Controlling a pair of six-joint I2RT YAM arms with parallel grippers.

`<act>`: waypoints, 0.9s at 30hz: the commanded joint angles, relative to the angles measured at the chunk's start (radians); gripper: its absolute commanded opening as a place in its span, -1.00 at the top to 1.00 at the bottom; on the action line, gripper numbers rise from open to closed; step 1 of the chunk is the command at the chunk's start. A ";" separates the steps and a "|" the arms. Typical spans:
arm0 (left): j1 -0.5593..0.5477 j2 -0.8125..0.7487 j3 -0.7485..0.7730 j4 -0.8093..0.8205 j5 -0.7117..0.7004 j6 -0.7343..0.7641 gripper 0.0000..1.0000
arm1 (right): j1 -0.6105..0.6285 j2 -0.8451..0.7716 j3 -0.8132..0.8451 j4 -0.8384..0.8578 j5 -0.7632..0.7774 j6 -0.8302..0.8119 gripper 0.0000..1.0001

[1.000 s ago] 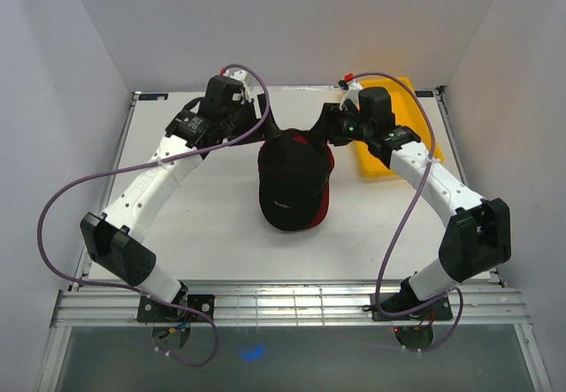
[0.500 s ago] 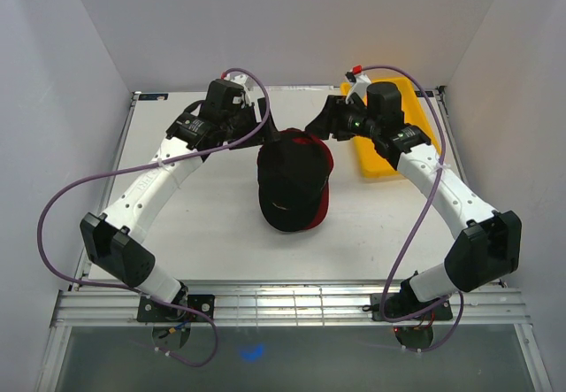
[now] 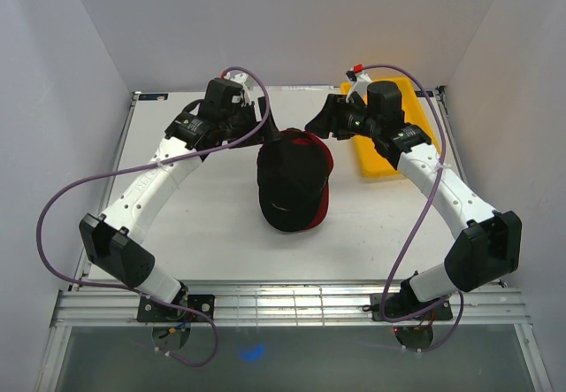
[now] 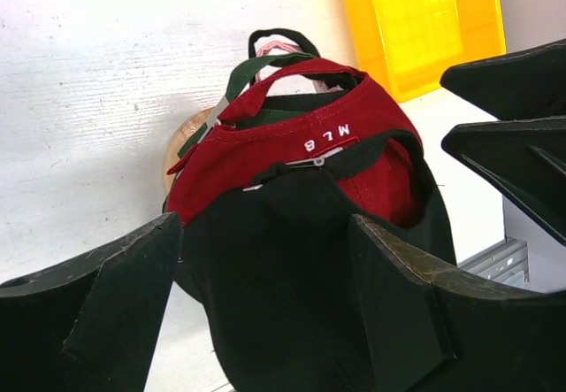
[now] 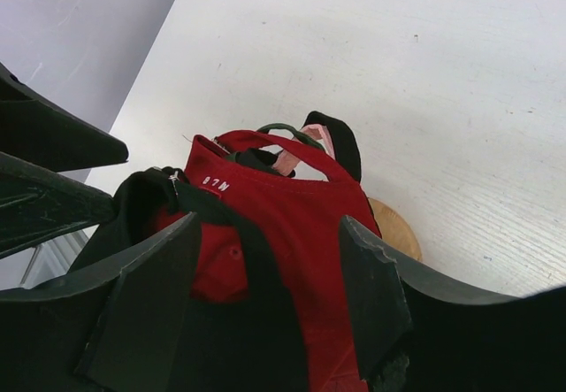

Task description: Stack the hats

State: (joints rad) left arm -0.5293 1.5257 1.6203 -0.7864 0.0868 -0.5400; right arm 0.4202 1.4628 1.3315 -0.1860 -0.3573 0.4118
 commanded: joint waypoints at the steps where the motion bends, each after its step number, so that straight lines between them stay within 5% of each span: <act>1: 0.005 -0.065 0.041 -0.007 0.013 0.015 -0.73 | -0.001 -0.035 0.043 -0.004 0.006 0.001 -0.38; 27: 0.005 -0.087 0.043 -0.016 -0.001 0.015 -0.72 | -0.006 -0.082 0.003 -0.027 -0.042 0.001 -0.39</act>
State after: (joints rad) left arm -0.5293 1.4891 1.6382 -0.8040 0.0895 -0.5312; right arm 0.4187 1.4246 1.3315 -0.2176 -0.3714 0.4160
